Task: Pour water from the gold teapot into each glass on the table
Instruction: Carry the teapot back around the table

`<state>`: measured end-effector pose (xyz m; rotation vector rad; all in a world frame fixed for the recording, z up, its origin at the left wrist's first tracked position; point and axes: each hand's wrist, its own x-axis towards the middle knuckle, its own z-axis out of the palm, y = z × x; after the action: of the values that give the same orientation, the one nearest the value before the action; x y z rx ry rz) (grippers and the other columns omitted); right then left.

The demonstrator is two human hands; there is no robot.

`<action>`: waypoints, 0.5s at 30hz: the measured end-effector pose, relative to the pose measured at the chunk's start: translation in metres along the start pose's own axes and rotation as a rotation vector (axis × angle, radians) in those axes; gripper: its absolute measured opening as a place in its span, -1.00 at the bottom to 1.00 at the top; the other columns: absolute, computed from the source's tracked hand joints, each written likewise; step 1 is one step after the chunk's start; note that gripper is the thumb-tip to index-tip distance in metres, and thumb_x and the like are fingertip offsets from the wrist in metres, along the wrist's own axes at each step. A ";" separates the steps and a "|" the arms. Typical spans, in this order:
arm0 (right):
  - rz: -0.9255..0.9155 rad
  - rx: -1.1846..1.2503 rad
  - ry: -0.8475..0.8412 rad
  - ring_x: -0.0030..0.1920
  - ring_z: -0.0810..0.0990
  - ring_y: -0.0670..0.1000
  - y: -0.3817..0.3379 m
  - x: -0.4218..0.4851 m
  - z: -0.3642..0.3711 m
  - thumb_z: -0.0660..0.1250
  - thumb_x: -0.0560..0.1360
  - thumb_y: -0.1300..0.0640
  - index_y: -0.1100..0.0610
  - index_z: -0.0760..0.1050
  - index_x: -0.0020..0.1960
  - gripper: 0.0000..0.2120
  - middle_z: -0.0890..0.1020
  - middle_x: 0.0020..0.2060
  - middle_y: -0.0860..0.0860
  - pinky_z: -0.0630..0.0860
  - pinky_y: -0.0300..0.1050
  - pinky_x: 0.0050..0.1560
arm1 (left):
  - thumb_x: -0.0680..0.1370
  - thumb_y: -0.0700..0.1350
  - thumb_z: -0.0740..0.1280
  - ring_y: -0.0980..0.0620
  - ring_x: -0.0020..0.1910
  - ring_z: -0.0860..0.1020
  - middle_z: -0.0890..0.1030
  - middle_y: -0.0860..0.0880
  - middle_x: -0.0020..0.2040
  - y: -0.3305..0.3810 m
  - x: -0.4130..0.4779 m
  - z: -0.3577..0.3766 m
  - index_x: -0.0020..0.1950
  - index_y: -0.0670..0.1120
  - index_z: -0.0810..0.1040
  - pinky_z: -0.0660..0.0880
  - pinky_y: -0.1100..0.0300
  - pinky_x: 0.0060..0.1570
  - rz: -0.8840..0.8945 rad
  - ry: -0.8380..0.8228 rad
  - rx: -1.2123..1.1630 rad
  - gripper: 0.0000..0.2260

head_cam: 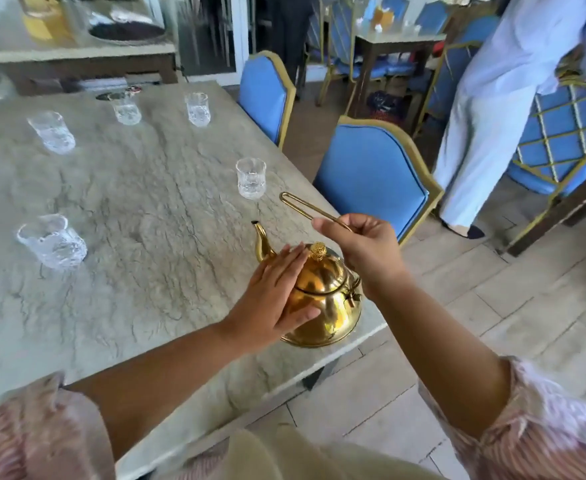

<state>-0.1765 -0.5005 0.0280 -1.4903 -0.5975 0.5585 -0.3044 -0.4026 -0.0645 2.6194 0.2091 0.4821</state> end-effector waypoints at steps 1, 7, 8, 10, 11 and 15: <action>-0.005 -0.004 -0.045 -0.64 0.19 -0.17 0.000 0.013 -0.012 0.52 0.36 0.18 0.16 0.37 -0.45 -0.64 0.28 -0.65 -0.14 0.20 -0.36 -0.57 | 0.48 0.38 -0.07 0.10 0.52 -0.11 0.00 0.02 0.55 0.008 0.011 0.007 0.53 -0.07 -0.05 -0.25 0.29 0.41 -0.037 0.027 0.011 -0.24; -0.031 0.006 -0.169 -0.60 0.19 -0.14 0.004 0.067 -0.053 0.54 0.34 0.15 0.18 0.38 -0.43 -0.64 0.26 -0.59 -0.06 0.20 -0.31 -0.55 | 0.50 0.34 -0.03 0.13 0.52 -0.12 0.01 0.03 0.54 0.028 0.059 0.035 0.51 -0.03 -0.07 -0.22 0.26 0.44 -0.170 0.125 0.007 -0.30; -0.027 0.023 -0.190 -0.60 0.18 -0.14 0.006 0.076 -0.059 0.53 0.34 0.16 0.16 0.36 -0.45 -0.62 0.25 -0.60 -0.08 0.20 -0.32 -0.54 | 0.50 0.34 -0.04 0.14 0.51 -0.13 0.00 0.04 0.54 0.029 0.067 0.040 0.51 -0.01 -0.08 -0.21 0.25 0.44 -0.191 0.134 0.014 -0.31; -0.015 0.038 -0.238 -0.61 0.17 -0.14 0.012 0.095 -0.068 0.52 0.36 0.17 0.14 0.32 -0.47 -0.59 0.24 -0.63 -0.10 0.21 -0.33 -0.54 | 0.50 0.35 -0.05 0.17 0.51 -0.14 0.01 0.07 0.52 0.029 0.081 0.050 0.50 0.00 -0.07 -0.22 0.24 0.45 -0.228 0.167 0.033 -0.32; -0.009 0.044 -0.262 -0.60 0.18 -0.13 0.017 0.105 -0.072 0.52 0.36 0.17 0.15 0.33 -0.46 -0.60 0.25 -0.62 -0.08 0.22 -0.33 -0.53 | 0.50 0.36 -0.06 0.17 0.51 -0.13 0.01 0.08 0.51 0.028 0.088 0.055 0.50 0.00 -0.06 -0.23 0.22 0.45 -0.246 0.184 0.046 -0.32; 0.057 0.082 -0.387 -0.53 0.25 -0.03 0.026 0.138 -0.082 0.53 0.34 0.15 0.15 0.41 -0.41 -0.68 0.32 -0.54 0.03 0.28 -0.24 -0.44 | 0.48 0.38 -0.07 0.14 0.50 -0.08 0.04 0.09 0.49 0.021 0.114 0.075 0.50 -0.03 0.01 -0.16 0.10 0.46 -0.323 0.256 0.111 -0.28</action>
<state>-0.0185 -0.4678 0.0059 -1.3325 -0.8221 0.9170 -0.1699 -0.4264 -0.0830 2.5534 0.7481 0.7049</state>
